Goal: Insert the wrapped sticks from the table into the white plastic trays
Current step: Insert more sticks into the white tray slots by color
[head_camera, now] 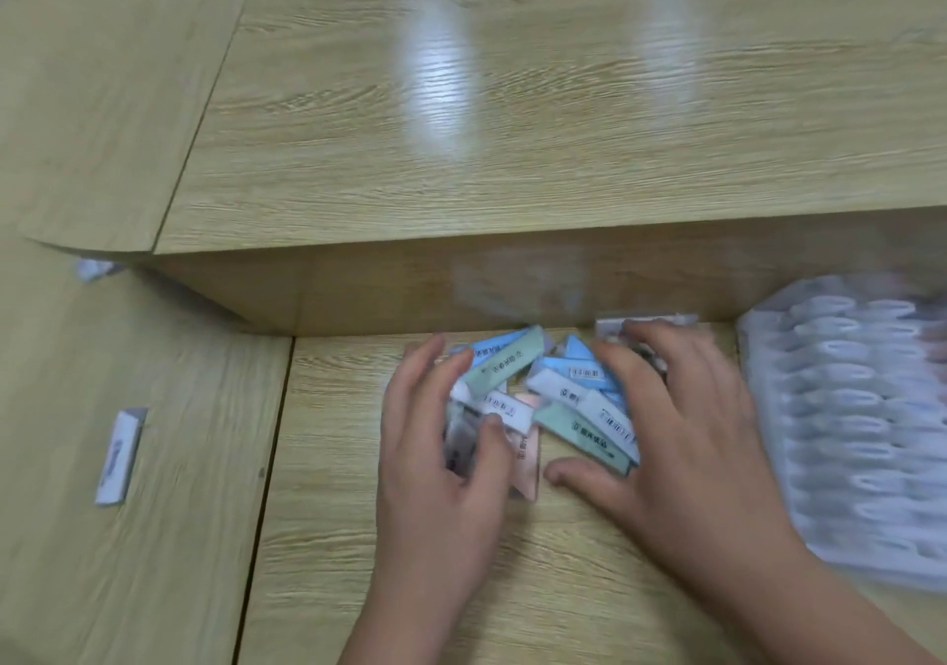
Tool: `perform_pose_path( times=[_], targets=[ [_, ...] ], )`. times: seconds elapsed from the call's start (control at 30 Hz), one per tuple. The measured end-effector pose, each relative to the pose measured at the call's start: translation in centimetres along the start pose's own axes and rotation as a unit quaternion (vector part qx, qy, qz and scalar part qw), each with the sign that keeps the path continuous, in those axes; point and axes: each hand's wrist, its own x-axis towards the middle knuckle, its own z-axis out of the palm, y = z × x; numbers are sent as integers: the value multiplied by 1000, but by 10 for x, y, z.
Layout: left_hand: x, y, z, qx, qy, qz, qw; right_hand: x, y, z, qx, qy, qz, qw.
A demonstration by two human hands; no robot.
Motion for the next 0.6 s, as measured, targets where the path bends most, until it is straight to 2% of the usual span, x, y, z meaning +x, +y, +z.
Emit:
perform_pose_path(
  times=[0.17, 0.3, 0.4, 0.6],
  targets=[
    [-25, 1, -19, 125, 41, -55, 990, -19, -3, -17, -20, -7, -2, 1000],
    [-50, -11, -32, 254, 3, -109, 961, -30, -4, -27, -81, -48, 41, 995],
    [-58, -10, -31, 240, -17, -138, 961, -35, -10, -29, -107, -80, 66, 989],
    [-51, -5, -31, 170, 42, -167, 970, -30, -16, -33, -104, -132, 123, 978]
  ],
)
